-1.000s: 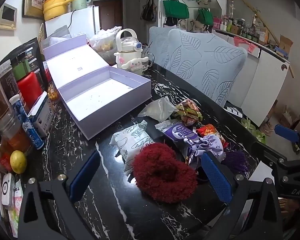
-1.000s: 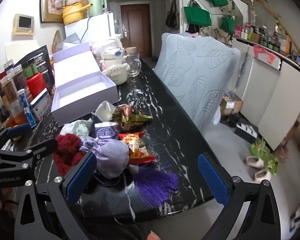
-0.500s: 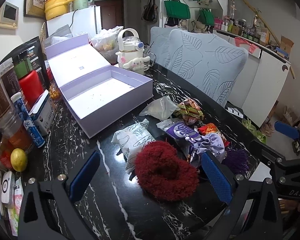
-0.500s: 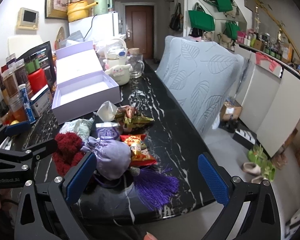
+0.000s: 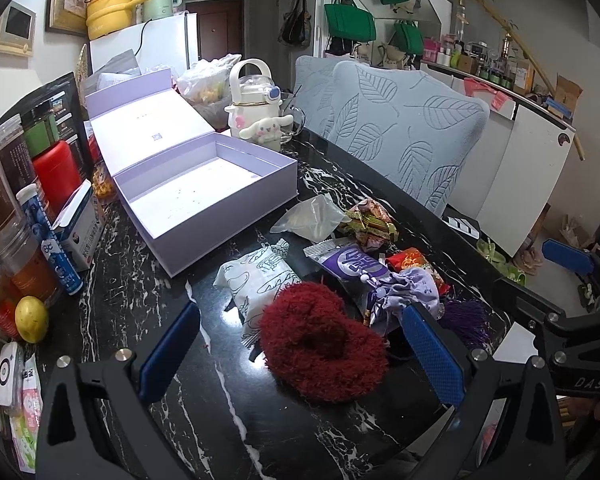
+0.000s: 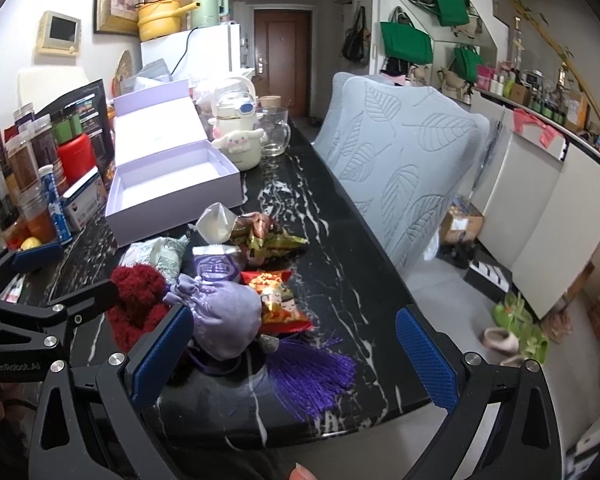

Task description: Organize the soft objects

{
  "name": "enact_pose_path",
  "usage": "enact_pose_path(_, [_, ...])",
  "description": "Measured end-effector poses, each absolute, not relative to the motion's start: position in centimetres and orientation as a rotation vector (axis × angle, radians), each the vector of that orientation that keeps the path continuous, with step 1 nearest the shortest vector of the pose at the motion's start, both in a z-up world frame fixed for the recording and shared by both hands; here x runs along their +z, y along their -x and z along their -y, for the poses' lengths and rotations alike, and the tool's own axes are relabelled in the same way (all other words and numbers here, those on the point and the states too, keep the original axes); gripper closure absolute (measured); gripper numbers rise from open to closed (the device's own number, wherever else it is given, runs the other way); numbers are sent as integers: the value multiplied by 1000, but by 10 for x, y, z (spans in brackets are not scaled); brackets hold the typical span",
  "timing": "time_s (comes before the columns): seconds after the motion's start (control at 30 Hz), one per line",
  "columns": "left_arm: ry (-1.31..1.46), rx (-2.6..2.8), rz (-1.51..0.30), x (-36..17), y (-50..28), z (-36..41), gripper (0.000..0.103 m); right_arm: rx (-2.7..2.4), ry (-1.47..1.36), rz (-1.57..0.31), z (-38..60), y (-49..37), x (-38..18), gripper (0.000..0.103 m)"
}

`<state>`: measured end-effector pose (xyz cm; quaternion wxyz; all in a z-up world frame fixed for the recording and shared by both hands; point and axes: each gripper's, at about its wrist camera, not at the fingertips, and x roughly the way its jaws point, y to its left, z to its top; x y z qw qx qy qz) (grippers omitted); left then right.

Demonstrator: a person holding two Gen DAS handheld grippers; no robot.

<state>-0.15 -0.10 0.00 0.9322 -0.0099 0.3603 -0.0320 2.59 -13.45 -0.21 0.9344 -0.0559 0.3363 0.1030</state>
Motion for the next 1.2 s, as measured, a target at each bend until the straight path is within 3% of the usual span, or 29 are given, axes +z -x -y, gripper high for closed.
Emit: enact_pose_path(1.2, [51,-67,-744,0,1,-4,0,237,120,-687,132,-28,-2,0])
